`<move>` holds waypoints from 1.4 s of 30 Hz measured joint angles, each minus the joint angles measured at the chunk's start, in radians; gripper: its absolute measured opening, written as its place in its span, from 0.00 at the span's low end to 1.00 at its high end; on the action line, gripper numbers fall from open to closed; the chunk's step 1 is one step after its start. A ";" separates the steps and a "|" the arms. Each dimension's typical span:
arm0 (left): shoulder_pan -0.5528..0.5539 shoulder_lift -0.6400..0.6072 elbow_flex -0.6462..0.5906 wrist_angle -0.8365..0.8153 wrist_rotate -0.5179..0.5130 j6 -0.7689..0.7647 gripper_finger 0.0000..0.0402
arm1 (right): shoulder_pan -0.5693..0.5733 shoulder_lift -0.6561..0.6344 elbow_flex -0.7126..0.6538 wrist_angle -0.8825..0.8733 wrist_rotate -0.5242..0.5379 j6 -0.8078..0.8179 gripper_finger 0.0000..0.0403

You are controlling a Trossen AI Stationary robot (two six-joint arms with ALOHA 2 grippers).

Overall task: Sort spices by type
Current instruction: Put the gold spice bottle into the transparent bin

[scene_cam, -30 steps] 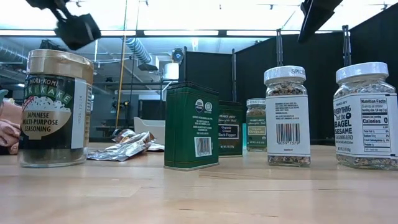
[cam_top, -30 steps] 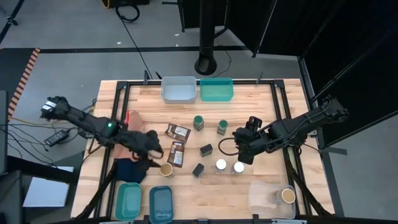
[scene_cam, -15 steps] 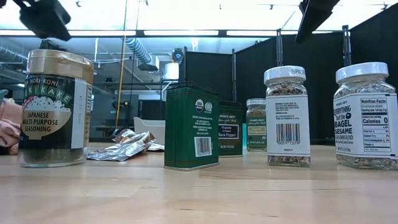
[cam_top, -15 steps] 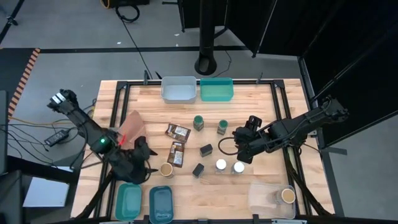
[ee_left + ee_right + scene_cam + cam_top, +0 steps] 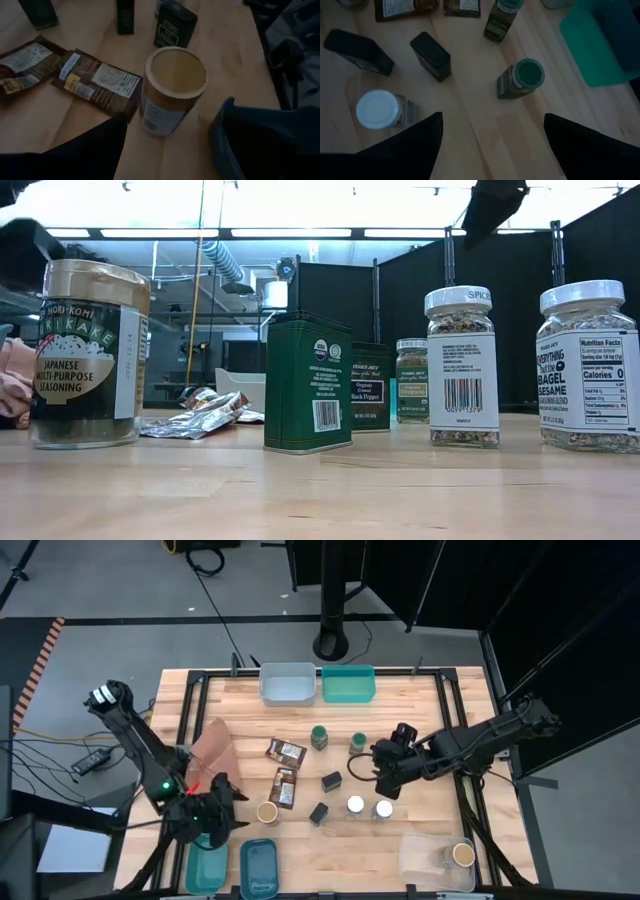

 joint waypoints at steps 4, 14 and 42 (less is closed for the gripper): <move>0.000 0.000 -0.094 0.118 -0.019 0.001 0.83 | -0.014 0.000 0.000 0.032 -0.021 0.000 0.87; 0.000 0.000 -0.272 0.399 -0.064 0.108 0.83 | -0.052 0.000 0.000 0.088 -0.006 -0.002 0.87; 0.011 0.000 -0.379 0.751 -0.126 0.376 0.83 | -0.129 0.000 0.000 0.221 0.007 -0.081 0.87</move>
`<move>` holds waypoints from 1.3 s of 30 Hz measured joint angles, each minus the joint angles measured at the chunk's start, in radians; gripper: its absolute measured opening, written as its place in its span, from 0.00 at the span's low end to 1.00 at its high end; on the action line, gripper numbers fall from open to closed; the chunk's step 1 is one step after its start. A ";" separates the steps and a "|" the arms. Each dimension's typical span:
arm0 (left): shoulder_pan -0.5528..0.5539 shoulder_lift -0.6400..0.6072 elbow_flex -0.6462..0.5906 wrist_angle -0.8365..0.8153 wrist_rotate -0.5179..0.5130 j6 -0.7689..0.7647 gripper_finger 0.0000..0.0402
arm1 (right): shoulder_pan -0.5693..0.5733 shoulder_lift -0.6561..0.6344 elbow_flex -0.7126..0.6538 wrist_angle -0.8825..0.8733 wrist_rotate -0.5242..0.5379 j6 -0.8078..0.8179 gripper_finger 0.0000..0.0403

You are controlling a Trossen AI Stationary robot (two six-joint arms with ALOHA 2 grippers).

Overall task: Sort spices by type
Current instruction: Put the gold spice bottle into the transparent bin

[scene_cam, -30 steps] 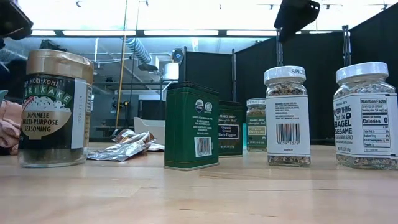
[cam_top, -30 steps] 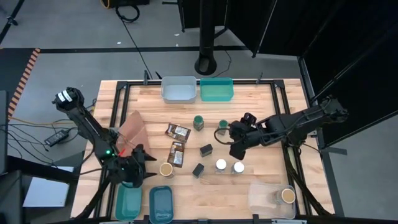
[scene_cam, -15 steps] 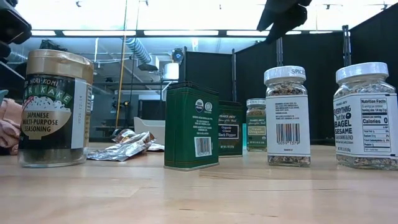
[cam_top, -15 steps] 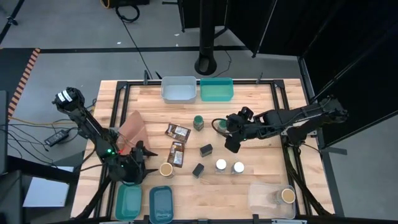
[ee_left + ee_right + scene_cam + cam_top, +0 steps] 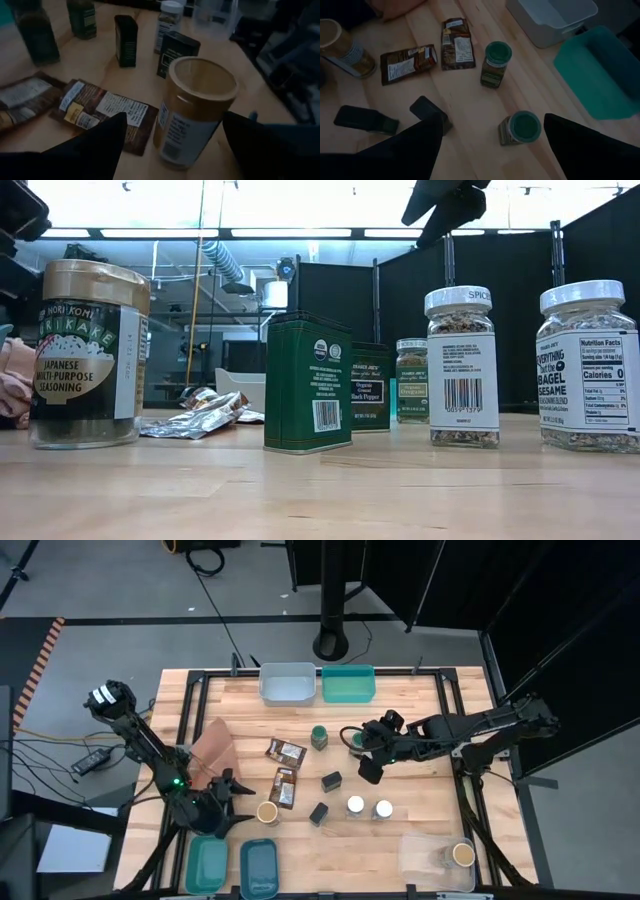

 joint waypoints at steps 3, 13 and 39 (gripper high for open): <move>0.000 0.000 0.000 0.009 0.000 0.113 0.83 | 0.000 0.000 0.000 0.000 0.000 0.004 0.87; 0.019 0.050 0.000 0.048 0.011 0.170 0.84 | 0.000 0.000 0.000 0.000 0.000 0.006 0.87; 0.084 0.394 0.000 0.402 0.122 0.294 0.84 | -0.023 0.000 0.000 0.018 0.002 -0.030 0.87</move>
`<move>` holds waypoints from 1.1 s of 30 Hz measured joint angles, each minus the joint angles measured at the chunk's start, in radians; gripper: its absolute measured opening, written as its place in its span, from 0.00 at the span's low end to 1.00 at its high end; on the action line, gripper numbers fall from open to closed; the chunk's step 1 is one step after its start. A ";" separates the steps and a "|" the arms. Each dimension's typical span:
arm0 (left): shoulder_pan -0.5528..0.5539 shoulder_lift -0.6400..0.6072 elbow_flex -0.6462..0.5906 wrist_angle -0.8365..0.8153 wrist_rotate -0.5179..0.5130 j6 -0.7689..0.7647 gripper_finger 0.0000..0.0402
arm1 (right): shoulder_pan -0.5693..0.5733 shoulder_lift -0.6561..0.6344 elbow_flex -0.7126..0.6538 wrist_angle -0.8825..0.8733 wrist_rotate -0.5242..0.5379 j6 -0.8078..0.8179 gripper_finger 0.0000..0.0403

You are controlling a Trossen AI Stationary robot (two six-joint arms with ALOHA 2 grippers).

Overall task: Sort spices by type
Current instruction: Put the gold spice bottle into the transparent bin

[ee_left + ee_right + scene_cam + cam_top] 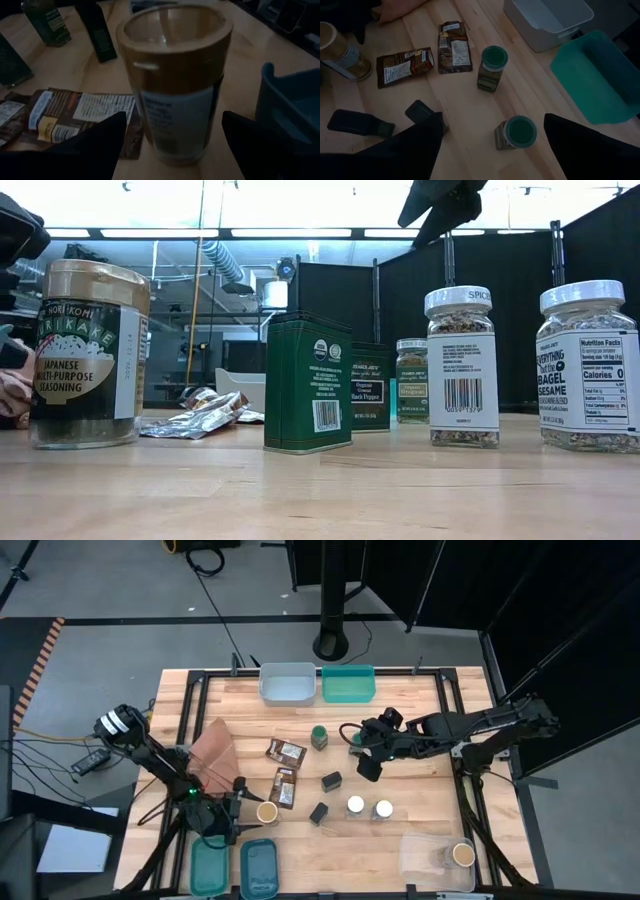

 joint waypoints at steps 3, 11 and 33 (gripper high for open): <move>0.028 0.000 0.000 0.014 0.031 0.023 0.84 | -0.005 0.000 0.000 0.005 0.000 -0.003 0.87; 0.109 0.000 0.000 0.060 0.146 0.045 0.84 | -0.004 0.000 0.000 0.005 0.000 -0.008 0.85; 0.262 -0.001 -0.001 0.104 0.365 0.171 0.64 | -0.004 0.000 0.000 0.035 0.000 -0.029 0.83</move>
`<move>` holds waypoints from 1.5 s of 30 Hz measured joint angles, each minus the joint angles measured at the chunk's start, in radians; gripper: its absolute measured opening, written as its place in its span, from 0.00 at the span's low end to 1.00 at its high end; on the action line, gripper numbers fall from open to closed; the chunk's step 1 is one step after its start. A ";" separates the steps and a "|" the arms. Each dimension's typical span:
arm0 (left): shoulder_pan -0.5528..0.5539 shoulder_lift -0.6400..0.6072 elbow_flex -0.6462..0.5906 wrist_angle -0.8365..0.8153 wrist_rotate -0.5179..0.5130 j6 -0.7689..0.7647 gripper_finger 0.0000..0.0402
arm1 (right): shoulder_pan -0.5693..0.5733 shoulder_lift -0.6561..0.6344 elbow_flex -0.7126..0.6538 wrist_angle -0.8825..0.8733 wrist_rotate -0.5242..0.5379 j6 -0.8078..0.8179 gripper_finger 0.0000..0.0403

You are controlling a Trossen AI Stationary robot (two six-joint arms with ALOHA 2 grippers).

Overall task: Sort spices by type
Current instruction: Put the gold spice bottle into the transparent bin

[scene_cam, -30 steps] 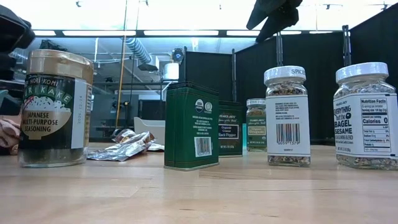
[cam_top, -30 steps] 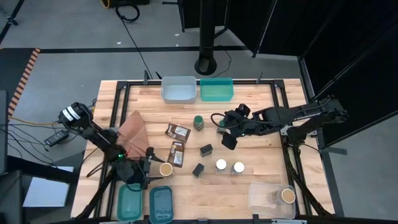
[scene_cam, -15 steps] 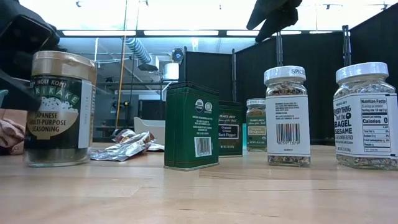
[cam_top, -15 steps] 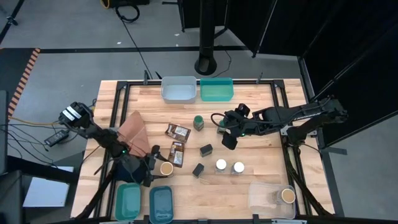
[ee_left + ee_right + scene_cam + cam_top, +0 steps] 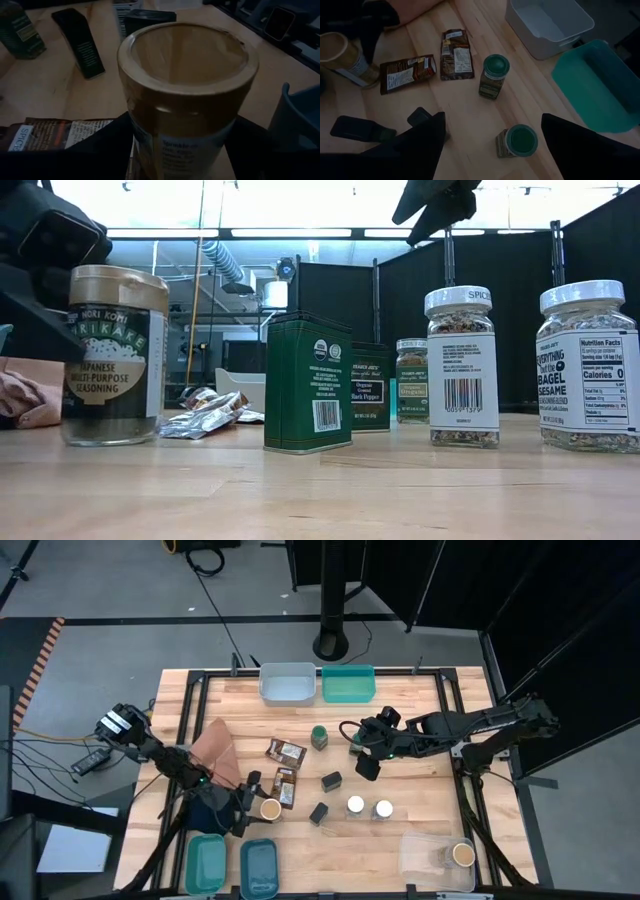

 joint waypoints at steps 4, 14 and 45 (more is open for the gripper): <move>0.000 -0.004 -0.001 0.011 0.003 -0.007 0.64 | 0.000 0.000 0.000 0.001 0.000 -0.017 0.83; 0.000 -0.121 -0.001 0.024 -0.012 -0.127 0.64 | -0.034 0.000 0.000 0.077 -0.068 -0.121 0.83; 0.449 -0.267 0.727 -1.274 0.347 -0.141 0.68 | -0.108 0.011 0.077 0.294 -0.250 -0.382 0.84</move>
